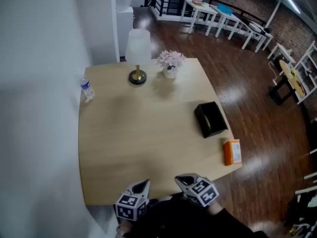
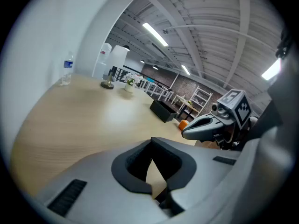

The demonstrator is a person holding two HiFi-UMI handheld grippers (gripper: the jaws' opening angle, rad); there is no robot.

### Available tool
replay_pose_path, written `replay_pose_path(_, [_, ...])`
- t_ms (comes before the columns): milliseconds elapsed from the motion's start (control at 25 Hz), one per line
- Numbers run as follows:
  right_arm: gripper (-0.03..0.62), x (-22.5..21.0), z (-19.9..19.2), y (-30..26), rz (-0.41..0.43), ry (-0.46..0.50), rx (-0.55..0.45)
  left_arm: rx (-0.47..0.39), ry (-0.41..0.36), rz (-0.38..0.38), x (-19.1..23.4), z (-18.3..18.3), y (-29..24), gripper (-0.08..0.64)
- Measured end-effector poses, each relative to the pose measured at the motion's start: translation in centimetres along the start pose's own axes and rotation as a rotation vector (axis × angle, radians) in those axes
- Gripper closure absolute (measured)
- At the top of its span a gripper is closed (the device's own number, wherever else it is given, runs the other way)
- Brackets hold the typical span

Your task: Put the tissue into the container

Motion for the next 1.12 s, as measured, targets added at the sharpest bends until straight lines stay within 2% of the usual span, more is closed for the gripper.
replay_pose_path(280, [0.591,-4.7,-1.4,1.8,-0.016,-0.012,-0.069,0.029,-0.061,0.002,-3.2,2.5,-3.4,0.56])
replay_pose_path(560, [0.591,-14.2,-7.0,6.5,-0.112,-0.202,-0.143,0.078,-0.124,-0.067,-9.5,7.5,-9.9,0.56])
replay_pose_path(760, [0.591,-21.8,-12.2,10.5,-0.201,-0.344,-0.184,0.131,-0.203,-0.094,-14.9,10.3,-14.5,0.56])
replay_pose_path(960, [0.591,-28.1,-17.5,12.0,-0.28,-0.47,-0.187,0.171,-0.242,-0.09,-17.8,11.8,-17.9,0.56])
replay_pose_path(1120, [0.591,-31.0,-19.3,12.1,-0.32,-0.509,-0.167,0.186,-0.242,-0.066,-19.1,12.3,-18.8,0.56])
Point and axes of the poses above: the fingertips, and each gripper's own axes: y backward along the fingers, x to its left, z out of its top, the point moved 3 cm from there along y, backward along the fingers, and after that the axes turned 15 degrees about x, right-handed, at the moved point
